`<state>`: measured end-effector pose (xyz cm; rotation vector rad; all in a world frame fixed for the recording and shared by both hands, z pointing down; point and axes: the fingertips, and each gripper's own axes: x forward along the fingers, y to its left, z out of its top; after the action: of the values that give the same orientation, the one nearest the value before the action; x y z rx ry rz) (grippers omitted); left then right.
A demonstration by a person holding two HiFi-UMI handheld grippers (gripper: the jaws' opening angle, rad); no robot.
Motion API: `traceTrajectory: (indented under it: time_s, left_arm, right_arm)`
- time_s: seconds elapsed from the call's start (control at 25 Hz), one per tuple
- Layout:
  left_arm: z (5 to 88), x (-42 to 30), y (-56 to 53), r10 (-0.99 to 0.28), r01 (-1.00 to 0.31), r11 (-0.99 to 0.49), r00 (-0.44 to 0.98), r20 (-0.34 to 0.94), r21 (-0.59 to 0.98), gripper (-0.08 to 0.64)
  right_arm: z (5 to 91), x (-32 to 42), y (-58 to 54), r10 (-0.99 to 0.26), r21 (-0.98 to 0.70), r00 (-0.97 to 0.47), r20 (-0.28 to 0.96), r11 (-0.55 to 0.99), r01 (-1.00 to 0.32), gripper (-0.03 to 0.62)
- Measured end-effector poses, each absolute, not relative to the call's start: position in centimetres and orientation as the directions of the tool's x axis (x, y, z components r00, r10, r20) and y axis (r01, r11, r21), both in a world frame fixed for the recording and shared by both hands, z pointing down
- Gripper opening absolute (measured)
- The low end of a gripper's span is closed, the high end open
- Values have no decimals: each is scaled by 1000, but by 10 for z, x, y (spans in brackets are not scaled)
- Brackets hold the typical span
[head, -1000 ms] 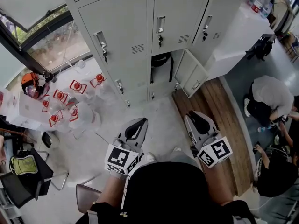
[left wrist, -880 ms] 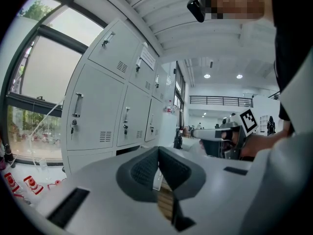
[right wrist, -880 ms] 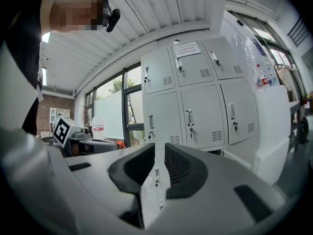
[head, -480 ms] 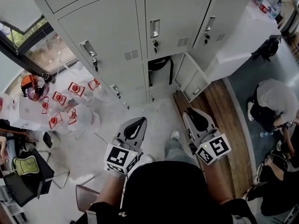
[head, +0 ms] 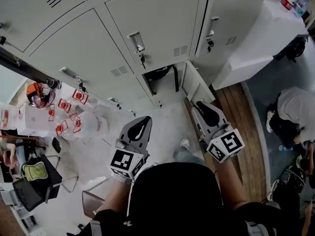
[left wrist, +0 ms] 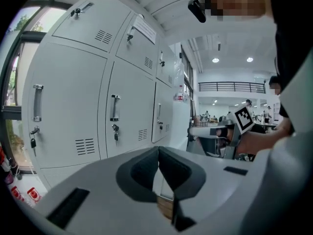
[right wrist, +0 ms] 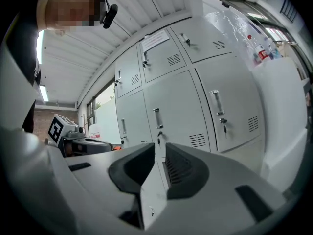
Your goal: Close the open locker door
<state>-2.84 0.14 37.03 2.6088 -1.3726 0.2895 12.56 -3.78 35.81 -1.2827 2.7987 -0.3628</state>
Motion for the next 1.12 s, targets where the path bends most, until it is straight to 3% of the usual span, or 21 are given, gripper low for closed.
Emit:
traceTrajectory:
  time_s: [0.6,1.12]
  left_arm:
    - [409,69,-68,-741,-814,-578,557,374,66,23]
    - [453,93,-69,-614,-729,-677,633,471,99,23]
  right_arm:
    - [440,245,-111,-776,-298,-608,167,548,-781,65]
    - [546,265,-99,-763,-337,-537,359,431,-837,126]
